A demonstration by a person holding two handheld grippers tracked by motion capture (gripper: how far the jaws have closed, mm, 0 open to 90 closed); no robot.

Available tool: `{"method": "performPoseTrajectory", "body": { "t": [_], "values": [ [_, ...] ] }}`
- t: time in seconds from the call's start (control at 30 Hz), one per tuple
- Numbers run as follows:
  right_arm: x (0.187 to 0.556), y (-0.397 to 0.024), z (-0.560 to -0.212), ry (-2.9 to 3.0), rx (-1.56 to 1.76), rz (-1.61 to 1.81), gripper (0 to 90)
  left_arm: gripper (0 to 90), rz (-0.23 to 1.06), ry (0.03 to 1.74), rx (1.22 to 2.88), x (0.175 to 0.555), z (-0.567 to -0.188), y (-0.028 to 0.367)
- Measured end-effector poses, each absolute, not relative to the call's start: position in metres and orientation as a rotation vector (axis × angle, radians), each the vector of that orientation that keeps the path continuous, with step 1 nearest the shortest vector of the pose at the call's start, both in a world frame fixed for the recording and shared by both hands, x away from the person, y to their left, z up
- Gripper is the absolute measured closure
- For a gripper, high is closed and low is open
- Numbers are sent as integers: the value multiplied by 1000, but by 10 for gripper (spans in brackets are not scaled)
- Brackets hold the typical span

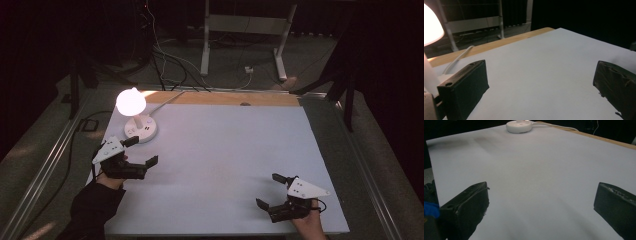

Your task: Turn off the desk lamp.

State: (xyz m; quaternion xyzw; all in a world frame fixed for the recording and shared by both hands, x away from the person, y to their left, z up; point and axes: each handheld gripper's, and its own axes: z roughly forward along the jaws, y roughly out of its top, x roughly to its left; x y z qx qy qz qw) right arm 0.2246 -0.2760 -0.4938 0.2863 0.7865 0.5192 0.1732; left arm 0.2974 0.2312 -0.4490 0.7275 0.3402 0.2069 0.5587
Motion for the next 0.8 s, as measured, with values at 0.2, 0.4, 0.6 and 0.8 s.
{"method": "performPoseTrajectory", "body": {
  "t": [0.2,0.4,0.6,0.8],
  "values": [
    [224,-276,-494,2234,812,1477,0,5,501,847,1709,309,-454,232],
    [225,-276,-494,2235,814,1477,0,5,545,897,1684,320,-457,236],
    [224,-275,-494,2237,815,1477,0,5,552,929,1680,329,-460,238],
    [223,-273,-493,2239,805,1486,0,5,541,993,1667,338,-463,241]
  ]
}}
